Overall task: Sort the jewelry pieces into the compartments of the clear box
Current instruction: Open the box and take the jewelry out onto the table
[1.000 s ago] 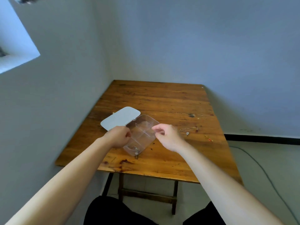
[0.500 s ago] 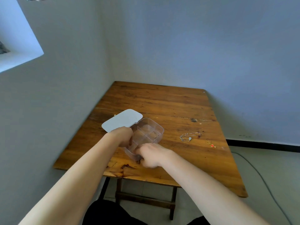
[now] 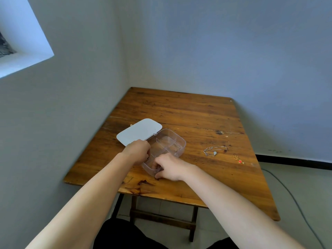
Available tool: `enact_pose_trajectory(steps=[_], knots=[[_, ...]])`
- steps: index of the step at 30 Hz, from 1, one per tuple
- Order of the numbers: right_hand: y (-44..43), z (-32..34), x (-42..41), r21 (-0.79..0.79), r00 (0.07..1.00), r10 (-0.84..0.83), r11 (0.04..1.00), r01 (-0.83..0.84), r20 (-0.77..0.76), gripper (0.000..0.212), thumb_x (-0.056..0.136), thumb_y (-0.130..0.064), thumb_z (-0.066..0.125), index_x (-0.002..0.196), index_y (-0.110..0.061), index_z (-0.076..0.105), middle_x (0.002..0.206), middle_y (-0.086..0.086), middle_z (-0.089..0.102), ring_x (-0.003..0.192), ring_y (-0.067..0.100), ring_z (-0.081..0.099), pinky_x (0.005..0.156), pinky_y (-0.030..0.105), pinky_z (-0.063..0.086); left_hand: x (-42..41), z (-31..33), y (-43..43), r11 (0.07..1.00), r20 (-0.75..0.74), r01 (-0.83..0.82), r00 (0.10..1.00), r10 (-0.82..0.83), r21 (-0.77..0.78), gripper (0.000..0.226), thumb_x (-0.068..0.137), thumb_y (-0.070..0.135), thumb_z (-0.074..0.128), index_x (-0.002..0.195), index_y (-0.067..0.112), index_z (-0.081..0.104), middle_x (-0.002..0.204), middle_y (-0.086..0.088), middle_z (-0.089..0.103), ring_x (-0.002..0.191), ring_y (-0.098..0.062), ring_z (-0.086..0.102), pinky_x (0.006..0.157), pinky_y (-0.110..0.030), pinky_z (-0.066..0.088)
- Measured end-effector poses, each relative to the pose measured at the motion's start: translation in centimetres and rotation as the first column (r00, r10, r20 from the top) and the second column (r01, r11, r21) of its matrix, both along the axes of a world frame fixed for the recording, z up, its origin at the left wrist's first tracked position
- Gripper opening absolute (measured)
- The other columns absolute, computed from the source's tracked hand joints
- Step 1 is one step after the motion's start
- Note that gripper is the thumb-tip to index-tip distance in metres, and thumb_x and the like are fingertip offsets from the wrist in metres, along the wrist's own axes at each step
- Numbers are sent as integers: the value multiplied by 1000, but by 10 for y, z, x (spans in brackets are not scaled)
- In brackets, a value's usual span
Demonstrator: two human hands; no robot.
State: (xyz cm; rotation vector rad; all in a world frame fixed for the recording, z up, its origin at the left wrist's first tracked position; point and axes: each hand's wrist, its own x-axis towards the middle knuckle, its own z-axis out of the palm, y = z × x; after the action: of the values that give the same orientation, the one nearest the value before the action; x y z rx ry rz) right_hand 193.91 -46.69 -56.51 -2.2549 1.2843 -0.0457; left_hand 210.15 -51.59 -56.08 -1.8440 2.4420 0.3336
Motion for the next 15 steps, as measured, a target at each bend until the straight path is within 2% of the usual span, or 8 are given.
enact_pose_trajectory(steps=[3, 7, 9, 12, 15], knots=[[-1, -6, -5, 76, 975, -125, 991, 113, 181, 25, 81, -22, 84, 102, -25, 71, 105, -7, 66, 94, 11, 61, 78, 27, 51, 4, 0, 2, 1000, -53, -5, 999, 4, -17, 16, 92, 14, 62, 103, 17, 72, 99, -1, 71, 85, -16, 65, 73, -26, 55], [-1, -6, -7, 231, 900, -249, 957, 174, 357, 18, 76, -27, 88, 82, -35, 73, 87, -17, 69, 79, 0, 65, 69, 18, 48, 9, -2, 7, 999, -138, -10, 990, 2, -53, 15, 94, 15, 59, 103, 19, 70, 101, 0, 70, 86, -15, 64, 79, -32, 58], [0, -2, -9, 296, 844, -322, 933, 205, 429, 14, 78, -30, 87, 80, -35, 74, 78, -19, 71, 72, -8, 64, 65, 14, 48, 11, -4, 10, 996, -191, -37, 981, 21, -81, 16, 95, 15, 59, 106, 19, 70, 101, 0, 70, 85, -14, 64, 79, -32, 58], [3, 0, -11, 405, 718, -448, 880, 248, 533, 11, 79, -28, 86, 85, -31, 77, 78, -15, 74, 69, -5, 65, 66, 16, 53, 11, -7, 14, 990, -265, -71, 964, 36, -125, 15, 95, 15, 59, 106, 19, 70, 101, 1, 71, 84, -14, 64, 76, -32, 58], [7, 1, -13, 519, 541, -578, 809, 278, 611, 11, 83, -25, 83, 93, -27, 78, 84, -7, 77, 67, 2, 67, 65, 18, 54, 12, -8, 17, 985, -318, -94, 947, 42, -148, 15, 96, 15, 58, 104, 18, 70, 101, 0, 71, 85, -15, 64, 76, -34, 58]])
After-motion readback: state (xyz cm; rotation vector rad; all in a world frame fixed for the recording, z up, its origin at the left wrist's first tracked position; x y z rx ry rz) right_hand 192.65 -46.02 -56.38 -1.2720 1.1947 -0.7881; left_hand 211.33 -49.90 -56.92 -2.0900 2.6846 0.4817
